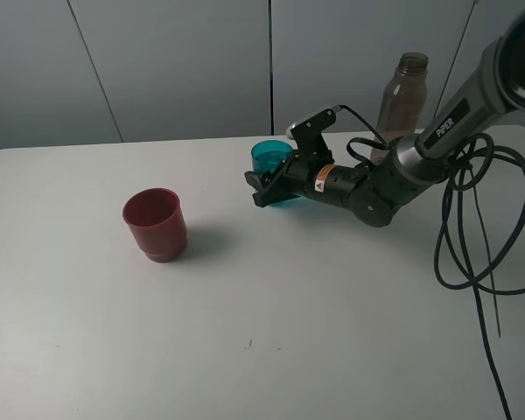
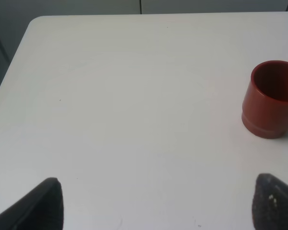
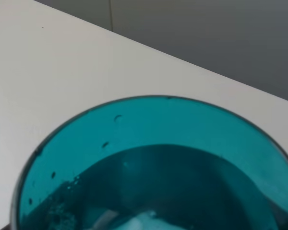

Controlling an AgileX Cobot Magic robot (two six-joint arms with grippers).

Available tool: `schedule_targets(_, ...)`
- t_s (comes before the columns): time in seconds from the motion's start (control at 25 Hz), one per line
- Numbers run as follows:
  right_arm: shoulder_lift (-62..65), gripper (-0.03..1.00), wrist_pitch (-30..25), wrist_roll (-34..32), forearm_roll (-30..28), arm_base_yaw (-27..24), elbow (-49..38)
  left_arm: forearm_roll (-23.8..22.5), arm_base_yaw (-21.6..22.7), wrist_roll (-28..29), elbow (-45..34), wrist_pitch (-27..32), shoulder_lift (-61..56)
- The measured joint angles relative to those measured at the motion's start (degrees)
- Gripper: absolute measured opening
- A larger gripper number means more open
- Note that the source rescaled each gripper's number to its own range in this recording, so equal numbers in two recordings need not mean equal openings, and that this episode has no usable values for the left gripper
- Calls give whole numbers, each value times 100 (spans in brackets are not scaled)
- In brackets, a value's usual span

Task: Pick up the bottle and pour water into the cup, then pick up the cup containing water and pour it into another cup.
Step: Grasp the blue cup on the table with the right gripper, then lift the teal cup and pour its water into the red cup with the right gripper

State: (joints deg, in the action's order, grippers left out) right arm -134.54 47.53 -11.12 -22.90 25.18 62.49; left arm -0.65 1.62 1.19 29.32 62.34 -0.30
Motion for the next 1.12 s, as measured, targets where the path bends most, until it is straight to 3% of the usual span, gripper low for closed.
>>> schedule_targets(0.28,10,5,-11,-24,0,10,0,0,0,0,0,0,0)
schedule_targets(0.72,679,5,-552,-46,-24,172,29,0,0,0,0,0,0)
schedule_targets(1.12,688,5,-1106,-67,-129,683,947,0,0,0,0,0,0)
